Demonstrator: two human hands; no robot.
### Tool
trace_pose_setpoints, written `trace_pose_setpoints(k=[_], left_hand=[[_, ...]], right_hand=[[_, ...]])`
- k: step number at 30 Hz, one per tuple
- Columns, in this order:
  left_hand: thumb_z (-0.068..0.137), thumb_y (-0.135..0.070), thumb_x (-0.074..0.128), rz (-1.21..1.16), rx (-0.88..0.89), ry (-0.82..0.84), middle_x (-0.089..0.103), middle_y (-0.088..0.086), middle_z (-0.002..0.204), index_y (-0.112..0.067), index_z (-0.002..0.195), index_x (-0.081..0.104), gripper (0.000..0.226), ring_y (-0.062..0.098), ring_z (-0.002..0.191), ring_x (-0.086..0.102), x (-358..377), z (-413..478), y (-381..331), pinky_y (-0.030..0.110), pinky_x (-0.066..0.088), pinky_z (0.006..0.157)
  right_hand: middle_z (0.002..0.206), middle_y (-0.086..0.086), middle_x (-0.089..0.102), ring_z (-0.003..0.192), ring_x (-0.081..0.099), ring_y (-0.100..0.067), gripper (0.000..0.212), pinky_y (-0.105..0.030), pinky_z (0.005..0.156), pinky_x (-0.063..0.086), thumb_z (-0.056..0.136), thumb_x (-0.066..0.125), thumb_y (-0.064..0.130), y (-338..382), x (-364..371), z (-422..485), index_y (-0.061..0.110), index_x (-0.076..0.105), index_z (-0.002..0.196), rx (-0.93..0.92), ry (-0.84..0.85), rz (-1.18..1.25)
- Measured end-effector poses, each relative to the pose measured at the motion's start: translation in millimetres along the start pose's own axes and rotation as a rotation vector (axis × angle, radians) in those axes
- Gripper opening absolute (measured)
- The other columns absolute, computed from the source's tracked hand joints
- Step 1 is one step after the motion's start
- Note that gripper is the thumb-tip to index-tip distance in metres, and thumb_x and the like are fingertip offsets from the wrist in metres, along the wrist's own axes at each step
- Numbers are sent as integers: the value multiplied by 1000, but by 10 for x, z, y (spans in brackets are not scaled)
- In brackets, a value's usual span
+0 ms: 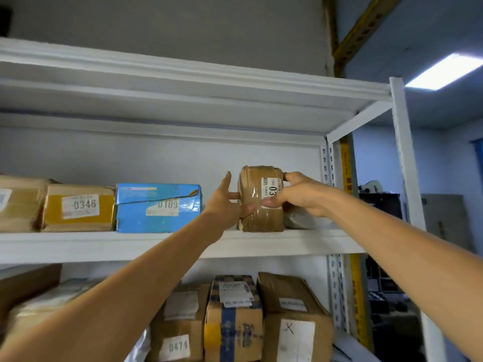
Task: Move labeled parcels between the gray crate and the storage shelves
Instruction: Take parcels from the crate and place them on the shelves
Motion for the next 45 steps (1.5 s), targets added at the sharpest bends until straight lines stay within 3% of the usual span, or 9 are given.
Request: trace_pose_setpoints(k=[2,6,12,18,24,30,37,41,45], left_hand=[[85,6,65,49,26,9,52,3,120,-28,151,24,85,23,107,58,26,-85,-8,33,54,86],[82,14,64,-48,126,-28,52,9,129,-30,140,38,77,32,116,58,44,-274,74,40,57,83],[73,13,72,-147,173,6,50,2,130,-36,149,26,101,25,117,56,108,-389,137,29,60,69],[66,13,77,-100,204,106,54,-4,134,-31,143,39,97,20,115,59,104,-519,109,24,58,68],[54,18,81,43,228,162,62,-3,124,-27,145,39,110,3,101,63,50,-627,54,15,54,65],[57,15,81,55,287,225,64,-2,127,-21,147,37,107,6,113,61,79,-928,12,21,56,79],[57,8,81,-195,404,437,65,-8,127,-26,141,43,98,10,119,59,521,-1277,-7,33,56,89],[55,16,78,-369,406,613,69,-26,108,-32,127,50,91,-8,106,61,1012,-1399,39,13,52,76],[56,18,79,-514,368,853,69,-17,115,-22,138,49,96,-2,108,63,1596,-1804,87,16,53,79]], right_hand=[[106,-6,67,89,66,-19,62,-33,69,57,76,79,5,-30,33,-94,17,50,129,-63,-28,-9],[119,0,61,111,58,-16,80,-42,88,56,68,84,6,-166,45,-333,21,45,137,-214,-163,22],[102,-9,72,91,71,-25,44,-49,78,59,75,79,22,-195,12,-599,3,54,105,-248,-115,395],[119,-1,69,107,66,-19,63,-43,85,58,69,82,11,-295,33,-714,21,55,125,-276,-4,421],[129,5,63,127,52,-15,82,-42,105,46,53,86,10,-253,140,-810,41,51,121,-367,176,341],[130,9,62,126,53,-11,90,-43,103,48,63,82,-8,-262,115,-1075,37,47,133,-390,139,253],[144,13,48,131,47,-9,111,-34,103,48,58,87,-4,-351,-192,-1777,30,33,149,-252,-93,-11],[137,21,53,129,46,2,109,-33,108,43,56,87,-7,-419,-365,-2415,27,37,147,-135,-306,-163],[133,19,57,123,54,-3,111,-34,95,53,58,81,-18,-516,-434,-3191,26,36,149,54,-504,-185]])
Point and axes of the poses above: each hand's wrist, its own z-axis towards the middle knuckle, its own x-axis out of the palm, y = z × x, the point moved 6 cm from there along z, towards the middle knuckle
